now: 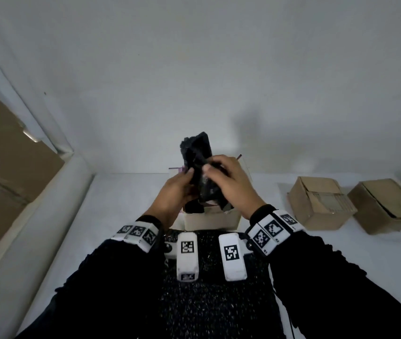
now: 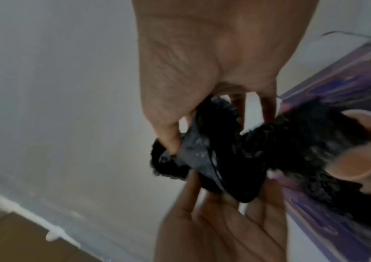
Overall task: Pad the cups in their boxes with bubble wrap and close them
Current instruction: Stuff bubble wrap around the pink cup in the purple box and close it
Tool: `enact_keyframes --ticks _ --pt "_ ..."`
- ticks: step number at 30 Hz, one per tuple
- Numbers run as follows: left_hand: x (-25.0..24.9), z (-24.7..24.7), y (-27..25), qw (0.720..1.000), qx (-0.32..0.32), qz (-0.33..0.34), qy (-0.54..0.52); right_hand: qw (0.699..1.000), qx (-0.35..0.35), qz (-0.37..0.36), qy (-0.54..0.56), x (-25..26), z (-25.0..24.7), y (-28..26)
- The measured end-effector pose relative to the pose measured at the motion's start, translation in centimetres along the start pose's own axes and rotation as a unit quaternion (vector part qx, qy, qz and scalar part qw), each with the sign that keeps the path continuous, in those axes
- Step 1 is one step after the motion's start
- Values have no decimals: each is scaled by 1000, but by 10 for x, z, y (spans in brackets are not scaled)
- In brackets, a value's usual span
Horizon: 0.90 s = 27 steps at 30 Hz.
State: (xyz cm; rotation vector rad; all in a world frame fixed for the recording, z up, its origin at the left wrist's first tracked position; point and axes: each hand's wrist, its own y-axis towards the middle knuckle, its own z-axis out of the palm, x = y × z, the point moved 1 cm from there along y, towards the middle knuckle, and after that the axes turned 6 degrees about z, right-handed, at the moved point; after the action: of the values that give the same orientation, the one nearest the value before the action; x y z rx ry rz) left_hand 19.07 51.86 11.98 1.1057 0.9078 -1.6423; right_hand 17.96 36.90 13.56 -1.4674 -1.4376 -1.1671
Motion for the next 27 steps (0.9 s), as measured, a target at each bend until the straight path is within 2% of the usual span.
enact_keyframes --ticks 2,4,7,9,10,12,15,18,20,22,25,27 --pt "-15 6 12 997 28 -28 -69 995 32 -47 -82 -1 2 6" --pt "-24 7 25 997 23 -37 -58 992 -20 -69 -106 -5 -3 20" --pt "-22 -2 50 990 12 -5 139 987 -124 -63 -85 -14 -16 45" --pt "-12 -11 59 954 14 42 297 970 -200 -71 -115 -18 -28 53" --pt "-4 -17 65 932 30 64 357 963 -215 -69 -145 -23 -31 59" --pt "13 -22 70 873 100 99 468 949 -185 -63 -248 -30 -30 67" --pt "42 -25 77 743 223 144 614 891 -76 -59 -445 -43 -13 75" --pt "65 -29 79 646 261 137 704 831 -7 -60 -554 -59 1 81" --pt "74 -35 78 621 259 157 723 801 24 -31 -597 -70 5 85" --pt "78 -40 77 619 259 186 718 777 62 3 -626 -76 12 89" --pt "81 -43 76 622 250 222 707 783 106 67 -609 -81 22 96" --pt "84 -44 73 623 236 237 707 771 138 95 -615 -85 26 102"
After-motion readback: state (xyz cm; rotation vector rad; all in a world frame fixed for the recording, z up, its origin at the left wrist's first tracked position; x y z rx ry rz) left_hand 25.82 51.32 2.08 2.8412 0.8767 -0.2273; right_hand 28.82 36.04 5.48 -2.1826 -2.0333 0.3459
